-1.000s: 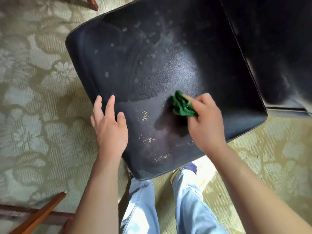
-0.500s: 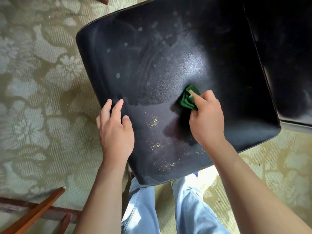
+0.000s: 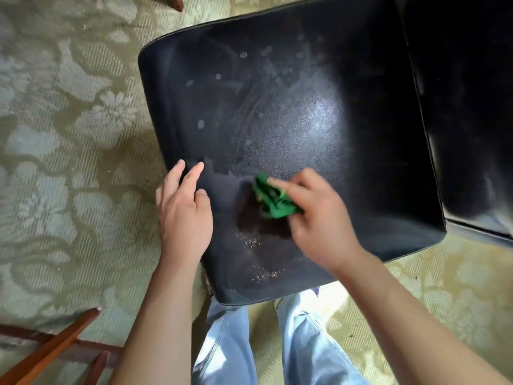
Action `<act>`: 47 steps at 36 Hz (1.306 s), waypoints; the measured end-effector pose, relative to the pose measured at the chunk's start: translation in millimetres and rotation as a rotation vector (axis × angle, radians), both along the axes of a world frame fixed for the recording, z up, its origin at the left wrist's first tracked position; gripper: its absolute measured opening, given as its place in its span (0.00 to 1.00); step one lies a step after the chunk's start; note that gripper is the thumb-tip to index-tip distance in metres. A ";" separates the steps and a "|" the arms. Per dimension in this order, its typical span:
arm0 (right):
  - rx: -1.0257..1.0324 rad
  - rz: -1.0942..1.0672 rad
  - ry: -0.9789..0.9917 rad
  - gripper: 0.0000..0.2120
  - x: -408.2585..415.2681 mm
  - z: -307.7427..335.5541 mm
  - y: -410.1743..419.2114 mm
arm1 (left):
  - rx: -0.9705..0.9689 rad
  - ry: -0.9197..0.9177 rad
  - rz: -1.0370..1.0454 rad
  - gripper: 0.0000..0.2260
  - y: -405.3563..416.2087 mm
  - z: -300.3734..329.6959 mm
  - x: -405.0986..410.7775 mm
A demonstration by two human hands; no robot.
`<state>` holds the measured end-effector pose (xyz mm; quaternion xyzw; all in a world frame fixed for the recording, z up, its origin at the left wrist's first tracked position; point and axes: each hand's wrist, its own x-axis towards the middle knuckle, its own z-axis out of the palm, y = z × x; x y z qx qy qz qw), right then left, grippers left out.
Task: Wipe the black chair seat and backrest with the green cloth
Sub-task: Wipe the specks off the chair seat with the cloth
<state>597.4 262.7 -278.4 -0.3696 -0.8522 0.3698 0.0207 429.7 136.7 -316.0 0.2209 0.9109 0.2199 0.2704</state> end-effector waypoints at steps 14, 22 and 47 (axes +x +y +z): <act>0.168 -0.194 -0.248 0.31 -35.3 -28.4 16.9 | 0.046 -0.089 -0.059 0.28 -9.1 -1.5 -13.2; 0.088 0.034 -0.235 0.29 -70.1 -28.8 -5.2 | 0.060 -0.110 -0.099 0.29 -7.4 -6.0 -21.7; 0.164 -0.136 -0.116 0.34 -71.3 -2.6 -30.3 | 0.059 -0.191 -0.110 0.27 -43.8 -0.8 -31.6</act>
